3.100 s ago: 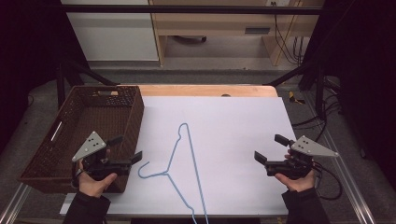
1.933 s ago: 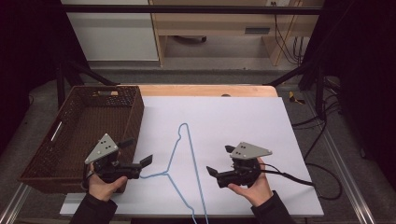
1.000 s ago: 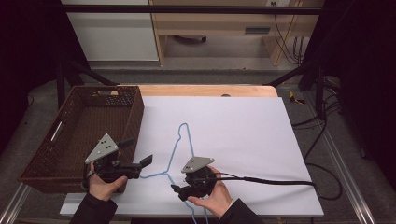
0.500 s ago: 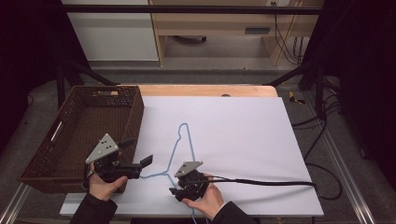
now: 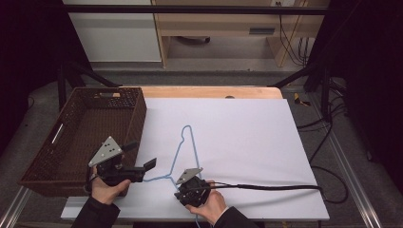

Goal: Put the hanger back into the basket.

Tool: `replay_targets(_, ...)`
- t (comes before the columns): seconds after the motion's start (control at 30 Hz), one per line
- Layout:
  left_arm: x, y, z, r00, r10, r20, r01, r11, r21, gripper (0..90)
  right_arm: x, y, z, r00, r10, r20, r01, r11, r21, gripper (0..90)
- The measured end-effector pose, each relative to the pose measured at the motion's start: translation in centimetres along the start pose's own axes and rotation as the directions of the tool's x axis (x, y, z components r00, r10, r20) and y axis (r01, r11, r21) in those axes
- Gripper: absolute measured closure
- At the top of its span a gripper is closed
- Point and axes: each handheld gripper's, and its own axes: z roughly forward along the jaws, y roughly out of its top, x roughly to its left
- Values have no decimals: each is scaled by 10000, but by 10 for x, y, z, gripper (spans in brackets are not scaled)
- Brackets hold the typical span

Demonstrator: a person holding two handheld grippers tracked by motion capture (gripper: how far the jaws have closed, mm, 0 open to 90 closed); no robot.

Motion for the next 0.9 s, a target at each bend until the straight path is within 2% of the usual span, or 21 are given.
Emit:
replay_targets(0.17, -1, 0, 1, 10000, 23, -8, -23, 10000, 26, 68, 1, -1, 0, 9996, -9, 271, 9, 10000, 9, 812)
replay_targets(0.3, -2, 0, 1, 10000, 52, -2, -52, 10000, 36, 68, 1, 0, 0, 9995, 65, 305, -67, 10000, 45, 823)
replay_targets(0.57, -3, 0, 2, 10000, 74, 13, -75, 9999, 82, 69, 1, 1, 0, 9977, 620, 283, -623, 9980, 77, 838)
replay_targets(0.83, -2, -1, 2, 10000, 71, 19, -71, 9999, 90, 70, -1, 2, -2, 9978, 621, 247, -627, 9978, 224, 850)
replay_targets(0.9, -3, 0, 1, 10000, 86, 21, -86, 9999, 67, 70, -1, 2, -4, 9974, 591, 411, -607, 9974, 389, 855)
